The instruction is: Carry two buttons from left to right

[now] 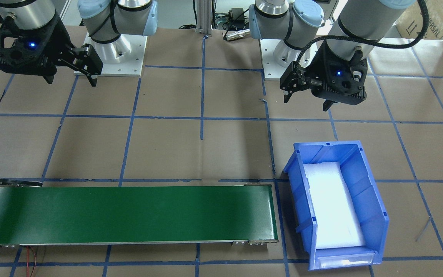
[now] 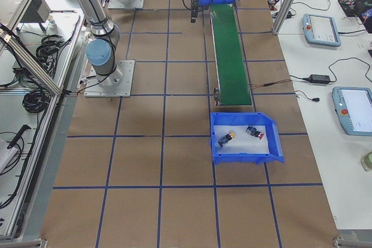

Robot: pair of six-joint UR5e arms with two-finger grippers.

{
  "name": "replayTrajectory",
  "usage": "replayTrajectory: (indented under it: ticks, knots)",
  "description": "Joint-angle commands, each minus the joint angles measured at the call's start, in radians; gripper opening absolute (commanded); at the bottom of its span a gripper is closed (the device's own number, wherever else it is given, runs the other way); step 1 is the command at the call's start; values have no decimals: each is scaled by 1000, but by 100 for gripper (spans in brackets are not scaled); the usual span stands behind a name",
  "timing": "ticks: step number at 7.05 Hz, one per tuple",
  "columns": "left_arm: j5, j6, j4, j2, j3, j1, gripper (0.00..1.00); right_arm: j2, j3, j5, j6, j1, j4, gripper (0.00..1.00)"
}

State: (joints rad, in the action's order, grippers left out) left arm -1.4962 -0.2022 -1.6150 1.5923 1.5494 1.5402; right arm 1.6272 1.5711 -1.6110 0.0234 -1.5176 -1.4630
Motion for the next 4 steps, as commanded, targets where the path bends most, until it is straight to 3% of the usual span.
replayTrajectory:
  ticks: [1,4]
  knots:
    - [-2,-5,-3,-9,1,0,100,2,-2,-1,12,0,3,100]
    - [-4,1,-9,20,-14,-2,100,-1,7,-3,13,0,-11,100]
